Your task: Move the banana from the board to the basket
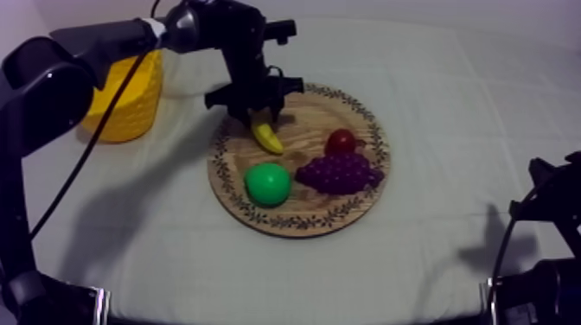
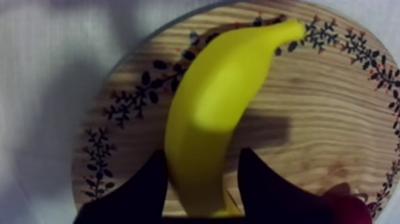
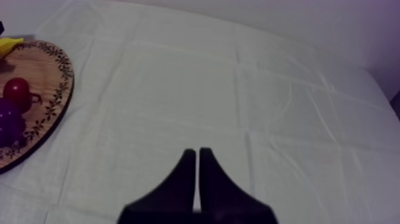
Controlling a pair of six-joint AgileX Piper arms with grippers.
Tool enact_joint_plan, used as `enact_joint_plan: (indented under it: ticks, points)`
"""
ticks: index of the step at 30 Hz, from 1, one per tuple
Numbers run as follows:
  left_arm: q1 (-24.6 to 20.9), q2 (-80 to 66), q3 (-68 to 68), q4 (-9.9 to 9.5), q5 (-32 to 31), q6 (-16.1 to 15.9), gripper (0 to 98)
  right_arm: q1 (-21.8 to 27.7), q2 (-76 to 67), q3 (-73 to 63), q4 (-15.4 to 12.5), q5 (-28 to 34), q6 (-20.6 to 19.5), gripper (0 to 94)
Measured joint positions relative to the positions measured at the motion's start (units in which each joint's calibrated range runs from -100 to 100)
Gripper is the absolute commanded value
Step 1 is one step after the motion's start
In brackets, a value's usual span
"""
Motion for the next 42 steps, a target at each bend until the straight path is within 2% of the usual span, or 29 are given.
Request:
enact_joint_plan:
  ticks: [4, 9, 18, 23, 29, 42]
  points:
    - [0.04, 1.63, -2.50, -0.46, 2.51, 0.32, 34.5, 0.00, 0.00, 0.00, 0.00, 0.00, 0.00, 0.3]
    - [0.04, 1.37, -2.19, -1.53, 5.32, 1.11, 30.7, 0.00, 0.00, 0.00, 0.00, 0.00, 0.00, 0.3]
    - [-0.29, -4.73, 1.26, -5.59, 12.30, 3.89, 29.5, 0.00, 0.00, 0.00, 0.00, 0.00, 0.00, 0.3]
    - [-1.59, -10.88, 0.78, -8.08, 16.74, 4.17, 29.7, 0.00, 0.00, 0.00, 0.00, 0.00, 0.00, 0.3]
    - [-5.30, -20.08, 3.40, -10.15, 17.83, 3.47, 29.9, 0.00, 0.00, 0.00, 0.00, 0.00, 0.00, 0.3]
    - [-18.02, -29.91, 11.12, -13.33, 17.70, 2.60, 30.2, 0.00, 0.00, 0.00, 0.00, 0.00, 0.00, 0.3]
